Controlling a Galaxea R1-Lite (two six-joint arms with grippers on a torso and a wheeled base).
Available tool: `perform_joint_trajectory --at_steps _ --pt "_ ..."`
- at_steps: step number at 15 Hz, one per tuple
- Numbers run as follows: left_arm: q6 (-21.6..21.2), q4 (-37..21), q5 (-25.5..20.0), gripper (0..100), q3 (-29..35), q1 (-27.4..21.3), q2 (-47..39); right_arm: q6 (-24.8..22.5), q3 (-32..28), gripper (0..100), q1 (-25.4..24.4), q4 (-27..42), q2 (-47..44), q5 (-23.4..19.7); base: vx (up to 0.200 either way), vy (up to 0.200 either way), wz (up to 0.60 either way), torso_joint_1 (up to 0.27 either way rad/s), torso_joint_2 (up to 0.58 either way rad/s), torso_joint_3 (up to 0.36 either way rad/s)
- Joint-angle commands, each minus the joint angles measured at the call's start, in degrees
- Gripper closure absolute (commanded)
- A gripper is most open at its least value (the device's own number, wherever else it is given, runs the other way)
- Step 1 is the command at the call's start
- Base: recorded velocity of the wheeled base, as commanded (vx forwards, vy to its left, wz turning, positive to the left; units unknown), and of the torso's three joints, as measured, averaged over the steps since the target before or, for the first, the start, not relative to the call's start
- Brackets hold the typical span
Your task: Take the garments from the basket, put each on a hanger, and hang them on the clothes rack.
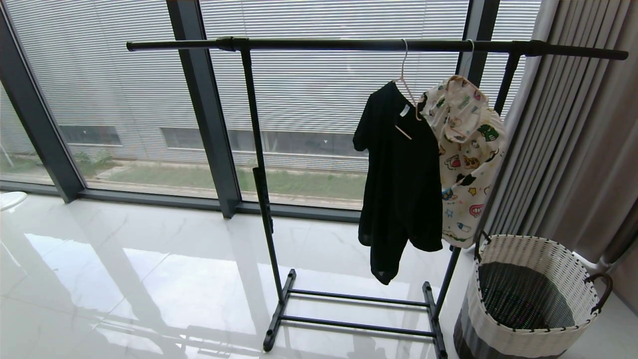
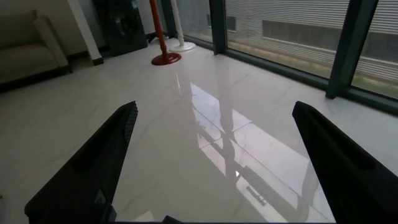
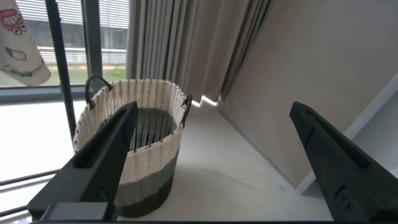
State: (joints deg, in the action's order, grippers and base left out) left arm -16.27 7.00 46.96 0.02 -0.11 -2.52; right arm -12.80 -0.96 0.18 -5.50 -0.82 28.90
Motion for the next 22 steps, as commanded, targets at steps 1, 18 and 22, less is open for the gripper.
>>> perform_joint_trajectory --at_steps 1,18,22 --pt "0.1 -0.2 0.1 0 0.0 -0.1 2.5 0.1 1.0 0 0.1 0.2 0.7 0.1 0.000 0.000 0.00 0.000 0.00 0.000" --pt "12.7 8.6 -40.5 0 0.0 -0.1 2.5 10.2 0.6 0 0.1 4.3 0.8 -38.8 0.000 0.000 0.00 0.000 0.00 0.000" --pt "12.7 11.4 -40.5 0 0.0 -0.1 2.5 10.5 0.6 0 0.1 4.2 0.8 -38.7 0.000 0.000 0.00 0.000 0.00 0.000"
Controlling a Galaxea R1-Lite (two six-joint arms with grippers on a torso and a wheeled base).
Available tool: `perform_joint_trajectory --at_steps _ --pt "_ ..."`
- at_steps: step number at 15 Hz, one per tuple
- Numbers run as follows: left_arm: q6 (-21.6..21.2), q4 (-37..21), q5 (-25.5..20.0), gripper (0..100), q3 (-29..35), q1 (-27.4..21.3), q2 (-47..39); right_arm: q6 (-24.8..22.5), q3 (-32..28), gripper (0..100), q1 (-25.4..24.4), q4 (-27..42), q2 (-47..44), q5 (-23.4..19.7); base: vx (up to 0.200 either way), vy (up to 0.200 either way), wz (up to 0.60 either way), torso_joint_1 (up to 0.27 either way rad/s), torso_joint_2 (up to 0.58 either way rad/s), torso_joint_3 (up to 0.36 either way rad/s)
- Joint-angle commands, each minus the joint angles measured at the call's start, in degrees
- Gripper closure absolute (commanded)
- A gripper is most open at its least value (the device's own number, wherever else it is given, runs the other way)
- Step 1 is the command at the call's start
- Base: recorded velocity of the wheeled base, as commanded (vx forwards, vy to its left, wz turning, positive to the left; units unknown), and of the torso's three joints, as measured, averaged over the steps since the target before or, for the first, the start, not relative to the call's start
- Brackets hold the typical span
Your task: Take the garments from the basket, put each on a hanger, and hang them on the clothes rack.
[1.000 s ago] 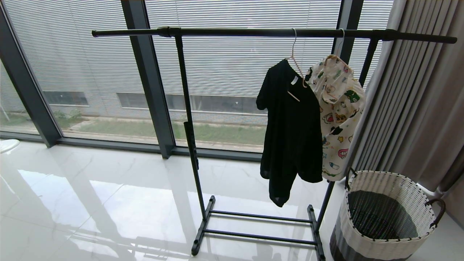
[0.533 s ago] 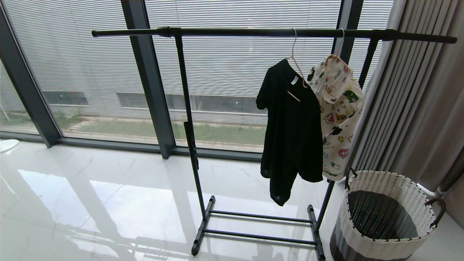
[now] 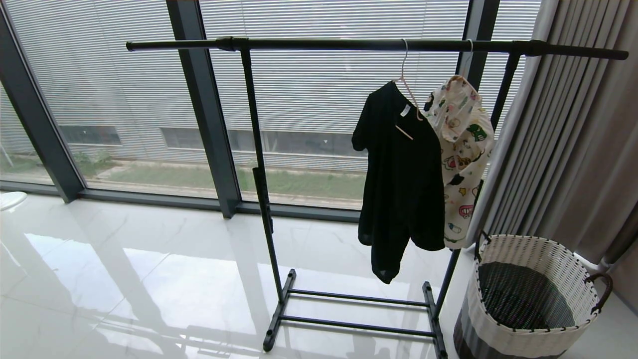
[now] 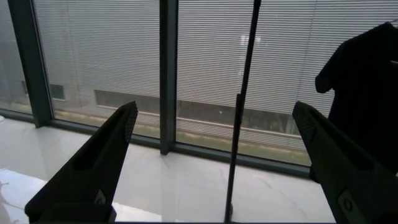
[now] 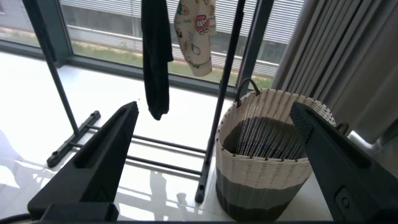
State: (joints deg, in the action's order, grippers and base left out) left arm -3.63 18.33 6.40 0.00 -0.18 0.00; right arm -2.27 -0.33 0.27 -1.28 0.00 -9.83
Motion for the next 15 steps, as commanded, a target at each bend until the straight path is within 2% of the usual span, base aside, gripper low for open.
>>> perform_joint_trajectory --at_steps 1,6,9,10,11,12,14,15 --pt "0.0 -0.1 0.0 0 0.0 0.0 0.0 0.0 0.0 0 0.0 0.0 0.0 0.0 0.000 0.000 0.00 0.000 0.00 0.000" --pt "0.9 -1.7 0.1 0 0.0 0.0 0.0 0.0 0.0 0 0.0 0.0 0.0 0.0 0.000 0.000 0.00 0.000 0.00 0.000" --pt "4.2 -16.0 -0.3 0 0.0 0.0 0.0 0.0 0.0 0 0.0 0.0 0.0 0.0 0.000 0.000 0.00 0.000 0.00 0.000" --pt "6.4 -16.1 -4.0 0 0.0 -0.2 -0.1 0.0 0.0 0 0.0 0.0 0.0 0.0 0.000 0.000 0.00 0.000 0.00 0.000" --pt "6.5 -16.1 -8.4 0 0.0 -0.2 0.0 0.0 0.0 0 0.0 0.0 0.0 0.0 0.000 0.000 0.00 0.000 0.00 0.000" --pt "6.8 -16.0 -7.7 0 0.0 -0.2 0.0 0.0 0.0 0 0.0 0.0 0.0 0.0 0.000 0.000 0.00 0.000 0.00 0.000" --pt "5.8 -15.8 0.5 0 0.0 -0.2 0.0 0.0 0.0 0 0.0 0.0 0.0 0.0 0.000 0.000 0.00 0.000 0.00 0.000" --pt "5.0 -15.3 10.5 0 0.0 -0.2 0.0 0.0 0.0 0 0.0 0.0 0.0 0.0 0.000 0.000 0.00 0.000 0.00 0.000"
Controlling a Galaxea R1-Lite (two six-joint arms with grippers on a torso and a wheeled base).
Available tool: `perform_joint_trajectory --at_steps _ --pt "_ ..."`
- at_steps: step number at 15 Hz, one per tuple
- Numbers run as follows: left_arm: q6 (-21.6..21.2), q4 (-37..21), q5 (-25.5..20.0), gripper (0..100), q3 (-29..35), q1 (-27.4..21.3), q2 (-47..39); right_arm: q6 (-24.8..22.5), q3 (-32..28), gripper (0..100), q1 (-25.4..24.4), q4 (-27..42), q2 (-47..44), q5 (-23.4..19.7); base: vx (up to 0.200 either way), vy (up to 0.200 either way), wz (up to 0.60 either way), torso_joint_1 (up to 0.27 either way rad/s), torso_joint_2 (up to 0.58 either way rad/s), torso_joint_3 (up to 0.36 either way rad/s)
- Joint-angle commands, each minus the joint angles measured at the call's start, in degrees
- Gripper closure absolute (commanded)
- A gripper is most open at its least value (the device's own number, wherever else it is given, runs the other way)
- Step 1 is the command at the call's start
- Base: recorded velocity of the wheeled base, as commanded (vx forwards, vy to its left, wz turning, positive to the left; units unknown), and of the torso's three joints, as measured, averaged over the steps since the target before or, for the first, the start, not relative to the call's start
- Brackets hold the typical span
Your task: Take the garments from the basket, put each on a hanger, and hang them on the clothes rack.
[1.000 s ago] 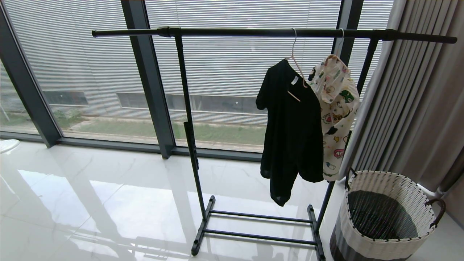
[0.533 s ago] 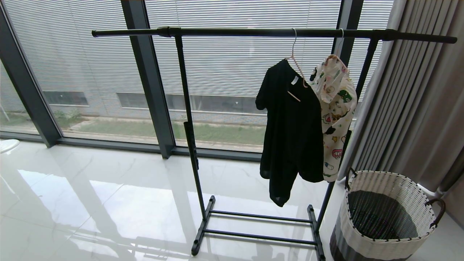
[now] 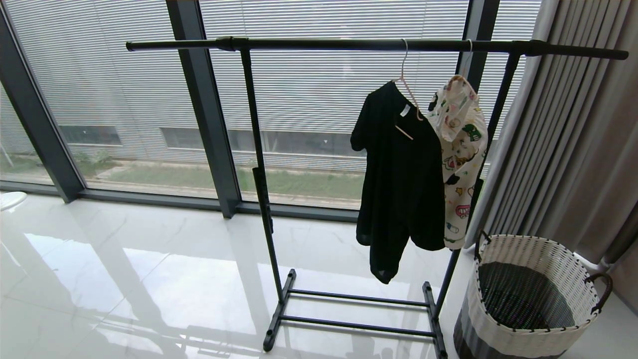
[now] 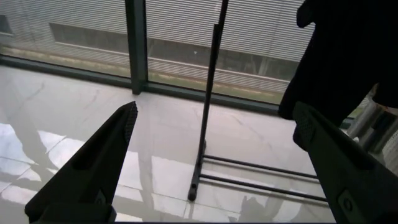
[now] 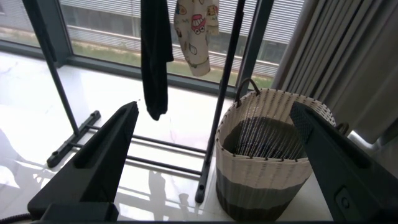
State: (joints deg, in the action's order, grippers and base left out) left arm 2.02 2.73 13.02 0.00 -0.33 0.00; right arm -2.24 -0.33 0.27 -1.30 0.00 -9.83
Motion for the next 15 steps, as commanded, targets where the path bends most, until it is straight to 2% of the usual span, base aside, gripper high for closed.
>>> perform_joint_trajectory --at_steps 1,3,6,8,15 --pt "-0.7 0.3 5.3 0 0.0 0.0 0.0 0.0 0.0 0 0.0 0.0 0.0 0.0 0.000 0.000 0.00 0.000 0.00 0.000" --pt "-1.3 0.2 3.3 0 0.0 0.0 0.0 0.0 0.0 0 0.0 0.0 0.0 0.0 0.000 0.000 0.00 0.000 0.00 0.000" --pt "-1.3 -0.1 -4.0 0 0.0 0.0 0.0 0.0 0.0 0 0.0 0.0 0.0 0.0 0.000 0.000 0.00 0.000 0.00 0.000" --pt "-1.1 -1.3 -7.1 0 0.0 0.0 0.0 0.0 0.0 0 0.0 0.0 0.0 0.0 0.000 0.000 0.00 0.000 0.00 0.000" --pt "1.1 -2.0 -7.0 0 0.0 0.0 0.0 0.0 0.0 0 0.0 0.0 0.0 0.0 0.000 0.000 0.00 0.000 0.00 0.000"
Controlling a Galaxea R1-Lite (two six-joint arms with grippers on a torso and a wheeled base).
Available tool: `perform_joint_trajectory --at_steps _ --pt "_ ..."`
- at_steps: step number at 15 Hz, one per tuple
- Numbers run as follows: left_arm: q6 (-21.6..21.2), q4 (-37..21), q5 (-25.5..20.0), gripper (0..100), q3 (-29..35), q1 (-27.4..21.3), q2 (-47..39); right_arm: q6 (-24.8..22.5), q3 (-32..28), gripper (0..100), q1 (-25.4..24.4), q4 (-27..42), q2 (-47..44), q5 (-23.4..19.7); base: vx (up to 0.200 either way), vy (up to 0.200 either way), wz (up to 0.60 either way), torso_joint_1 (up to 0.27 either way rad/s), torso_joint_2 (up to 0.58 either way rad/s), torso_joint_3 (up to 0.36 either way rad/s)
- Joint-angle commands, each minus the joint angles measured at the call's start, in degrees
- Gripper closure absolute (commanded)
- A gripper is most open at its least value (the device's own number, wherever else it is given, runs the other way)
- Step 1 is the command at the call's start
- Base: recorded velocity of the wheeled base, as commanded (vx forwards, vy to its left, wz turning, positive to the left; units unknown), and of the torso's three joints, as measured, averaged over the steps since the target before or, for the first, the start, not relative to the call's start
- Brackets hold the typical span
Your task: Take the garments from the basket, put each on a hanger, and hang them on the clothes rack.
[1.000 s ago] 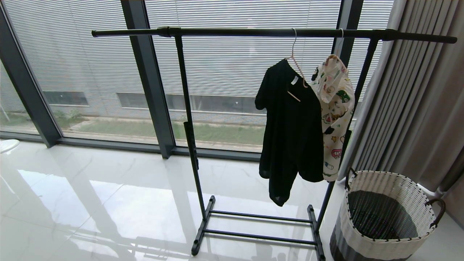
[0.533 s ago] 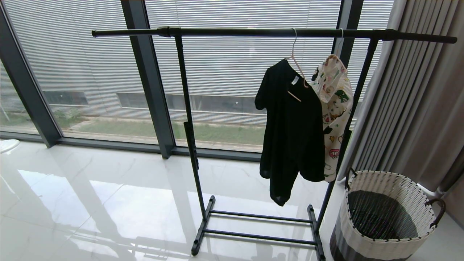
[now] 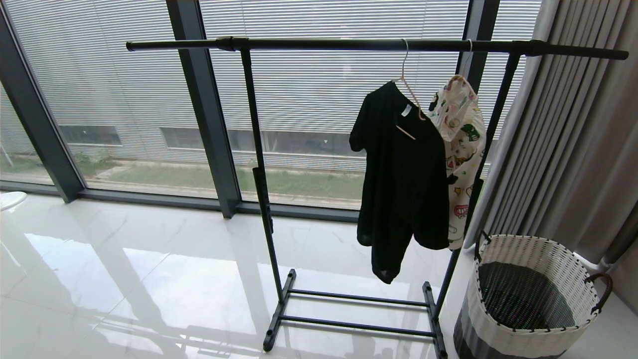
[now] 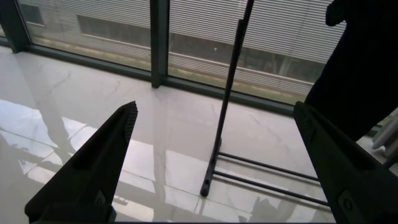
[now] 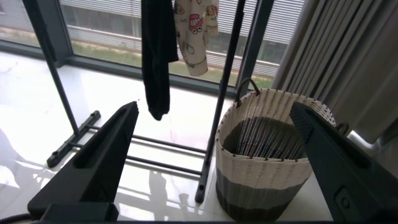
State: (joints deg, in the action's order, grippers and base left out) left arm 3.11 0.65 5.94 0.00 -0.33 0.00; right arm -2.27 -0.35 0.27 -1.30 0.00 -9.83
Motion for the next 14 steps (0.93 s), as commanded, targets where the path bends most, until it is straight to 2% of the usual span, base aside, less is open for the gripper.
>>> perform_joint_trajectory --at_steps 1,12,13,14 --pt "0.1 0.1 0.0 0 0.0 0.0 0.0 0.0 0.0 0 0.0 0.0 0.0 0.0 0.000 0.000 0.00 0.000 0.00 0.000" --pt "0.1 0.0 0.0 0 0.0 0.1 0.0 0.3 0.1 0 0.0 -0.2 0.0 0.1 0.000 0.000 0.00 0.000 0.00 0.000" --pt "0.1 0.0 0.0 0 0.0 0.1 0.0 0.3 0.1 0 0.0 -0.3 0.0 1.0 0.000 0.000 0.00 0.000 0.00 0.000" --pt "0.1 0.0 0.0 0 0.0 0.0 0.0 0.2 0.2 0 0.0 -0.3 0.0 4.1 0.000 0.000 0.00 0.000 0.00 0.000"
